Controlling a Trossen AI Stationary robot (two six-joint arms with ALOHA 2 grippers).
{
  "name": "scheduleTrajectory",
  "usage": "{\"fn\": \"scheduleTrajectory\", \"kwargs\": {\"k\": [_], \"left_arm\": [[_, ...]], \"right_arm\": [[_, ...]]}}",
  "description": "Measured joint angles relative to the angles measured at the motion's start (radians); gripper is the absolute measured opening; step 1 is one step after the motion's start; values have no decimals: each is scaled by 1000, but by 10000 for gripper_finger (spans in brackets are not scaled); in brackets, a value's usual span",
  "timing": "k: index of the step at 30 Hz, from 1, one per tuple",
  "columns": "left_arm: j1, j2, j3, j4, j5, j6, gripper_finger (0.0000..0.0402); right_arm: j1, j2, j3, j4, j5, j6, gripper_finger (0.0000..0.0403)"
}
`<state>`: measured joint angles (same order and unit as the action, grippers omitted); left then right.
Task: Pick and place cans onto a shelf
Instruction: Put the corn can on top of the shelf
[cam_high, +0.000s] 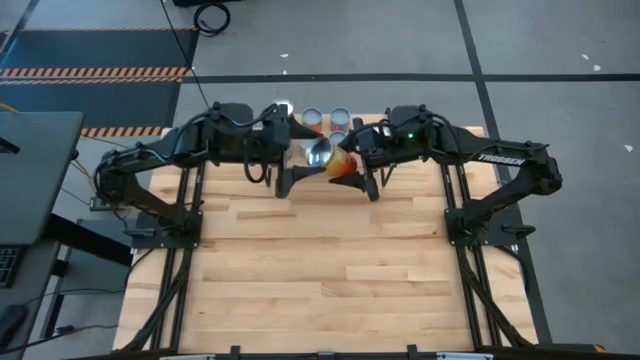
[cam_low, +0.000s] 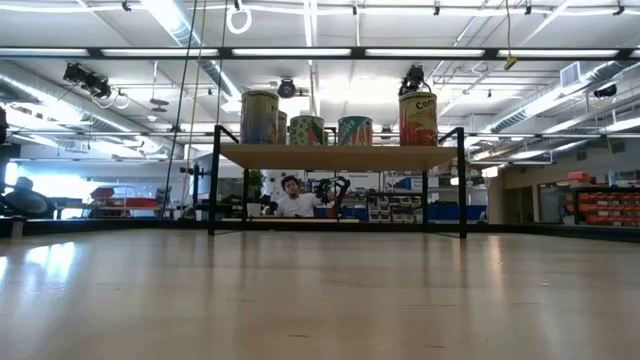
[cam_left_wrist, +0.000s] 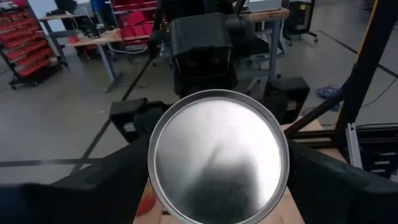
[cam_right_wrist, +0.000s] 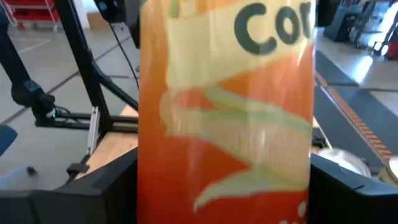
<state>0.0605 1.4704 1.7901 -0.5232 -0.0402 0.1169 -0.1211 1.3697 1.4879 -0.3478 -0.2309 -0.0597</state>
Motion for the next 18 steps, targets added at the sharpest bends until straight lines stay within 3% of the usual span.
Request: {"fn": "scheduleTrajectory", "kwargs": {"k": [9,18], "left_arm": [[21,8,-2,39,11,0,345],[22,36,-4,45,36,0,317]], "right_arm": [[-1,-4,1,-1,-5,-2,316],[0,9,0,-32,-3,-1,325]]}}
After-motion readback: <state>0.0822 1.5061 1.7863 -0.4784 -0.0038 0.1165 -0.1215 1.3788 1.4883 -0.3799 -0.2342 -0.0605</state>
